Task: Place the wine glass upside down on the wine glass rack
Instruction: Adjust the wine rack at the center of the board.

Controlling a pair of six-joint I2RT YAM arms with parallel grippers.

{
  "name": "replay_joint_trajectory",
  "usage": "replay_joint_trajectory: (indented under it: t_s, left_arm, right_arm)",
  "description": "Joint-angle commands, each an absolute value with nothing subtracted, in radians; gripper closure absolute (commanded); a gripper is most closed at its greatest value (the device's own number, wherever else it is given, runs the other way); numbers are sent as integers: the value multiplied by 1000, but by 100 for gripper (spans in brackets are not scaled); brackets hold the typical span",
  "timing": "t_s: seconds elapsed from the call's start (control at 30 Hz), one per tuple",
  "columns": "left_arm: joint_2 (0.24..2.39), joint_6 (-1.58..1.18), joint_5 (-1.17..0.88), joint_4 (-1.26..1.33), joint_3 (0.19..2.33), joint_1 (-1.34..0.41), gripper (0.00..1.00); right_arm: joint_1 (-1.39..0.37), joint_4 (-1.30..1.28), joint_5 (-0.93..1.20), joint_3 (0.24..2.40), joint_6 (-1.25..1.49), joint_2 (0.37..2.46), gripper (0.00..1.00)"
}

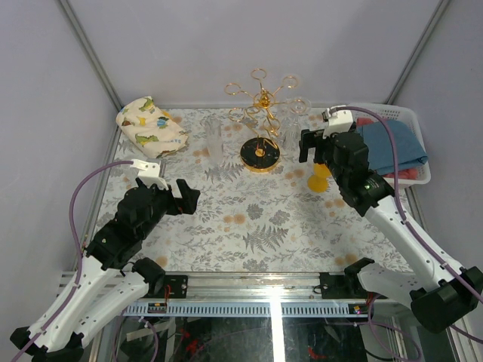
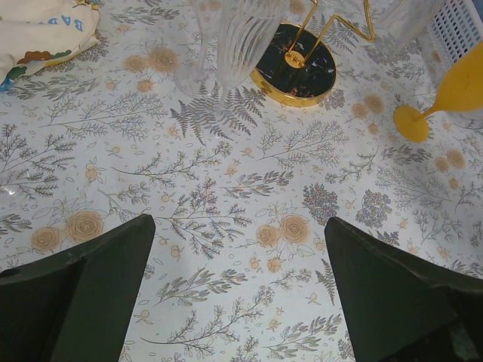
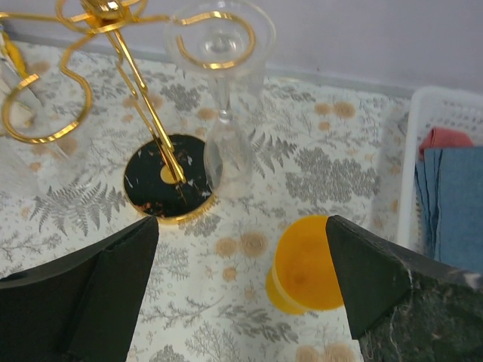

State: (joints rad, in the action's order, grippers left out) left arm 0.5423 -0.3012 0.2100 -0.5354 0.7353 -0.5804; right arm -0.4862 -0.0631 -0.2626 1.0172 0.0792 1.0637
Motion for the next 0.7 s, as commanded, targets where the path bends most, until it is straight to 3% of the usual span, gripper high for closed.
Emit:
replay_joint_trajectory:
  t_s: [0.0,0.27,0.67]
  left_arm:
    - [545,-301,215,-522,727,-577,5]
    - [545,-302,216,-521,726,-577,5]
    - [556,-309,235,-522,735,-577,4]
  right_arm:
    - [-492,-195,-357,1017,155,1032,1]
    - [-492,-437,-416,1051,240,1054,1]
    - [-492,-632,-282,1053,346,1046,1]
